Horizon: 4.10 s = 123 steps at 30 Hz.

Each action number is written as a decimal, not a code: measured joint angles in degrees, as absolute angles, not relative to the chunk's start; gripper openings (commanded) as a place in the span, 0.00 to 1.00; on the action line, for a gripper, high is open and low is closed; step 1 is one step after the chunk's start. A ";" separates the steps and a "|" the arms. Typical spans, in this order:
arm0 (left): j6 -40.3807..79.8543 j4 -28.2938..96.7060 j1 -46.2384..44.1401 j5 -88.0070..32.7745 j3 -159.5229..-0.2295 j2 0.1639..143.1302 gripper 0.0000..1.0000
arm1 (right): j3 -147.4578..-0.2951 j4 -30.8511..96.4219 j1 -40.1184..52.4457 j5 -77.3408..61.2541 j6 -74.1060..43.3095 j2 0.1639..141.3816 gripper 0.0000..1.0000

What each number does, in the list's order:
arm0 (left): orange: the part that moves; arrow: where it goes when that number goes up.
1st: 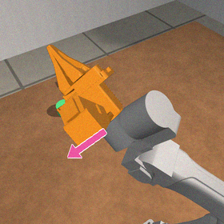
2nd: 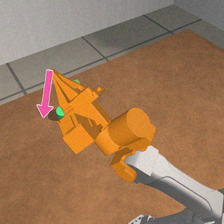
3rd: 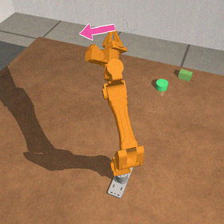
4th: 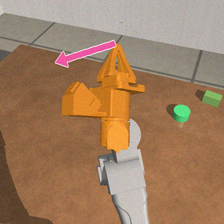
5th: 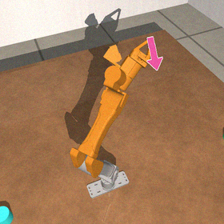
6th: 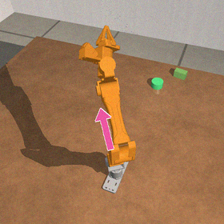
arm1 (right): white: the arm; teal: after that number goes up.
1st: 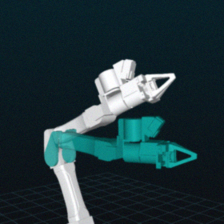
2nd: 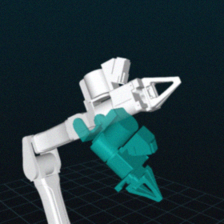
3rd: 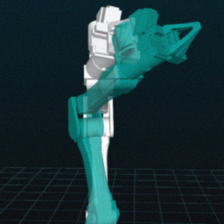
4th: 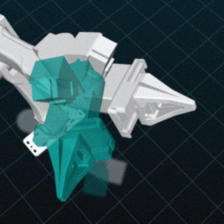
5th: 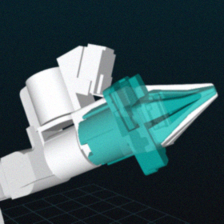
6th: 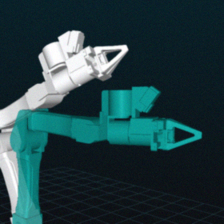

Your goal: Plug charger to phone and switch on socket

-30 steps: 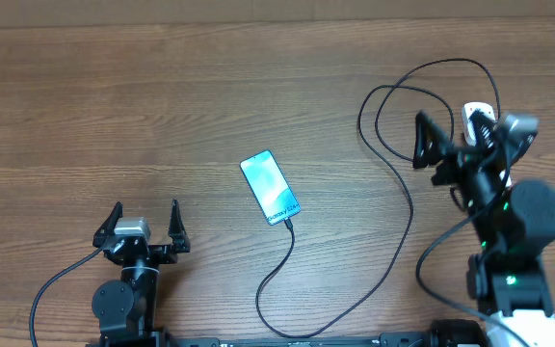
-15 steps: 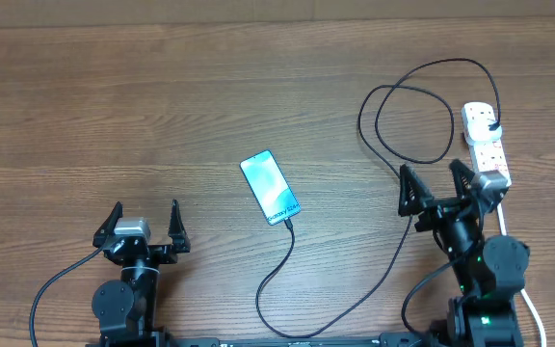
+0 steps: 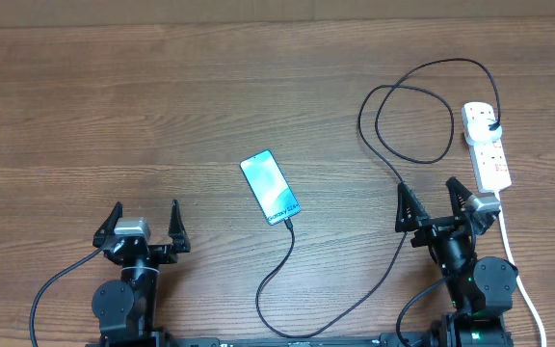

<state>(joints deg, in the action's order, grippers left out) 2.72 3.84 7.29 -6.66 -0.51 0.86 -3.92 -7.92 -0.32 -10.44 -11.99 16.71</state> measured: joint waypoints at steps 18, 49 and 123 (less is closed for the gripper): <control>2.72 3.84 7.29 -6.66 -0.51 0.86 1.00 | -2.61 0.14 3.53 -3.27 -11.75 6.48 1.00; 2.72 3.84 7.29 -6.66 -0.51 0.86 1.00 | -1.06 4.38 2.28 -6.66 -1.41 0.78 1.00; 2.72 3.86 7.29 -6.66 -0.51 0.86 1.00 | -1.06 4.16 0.84 -10.70 4.38 0.78 1.00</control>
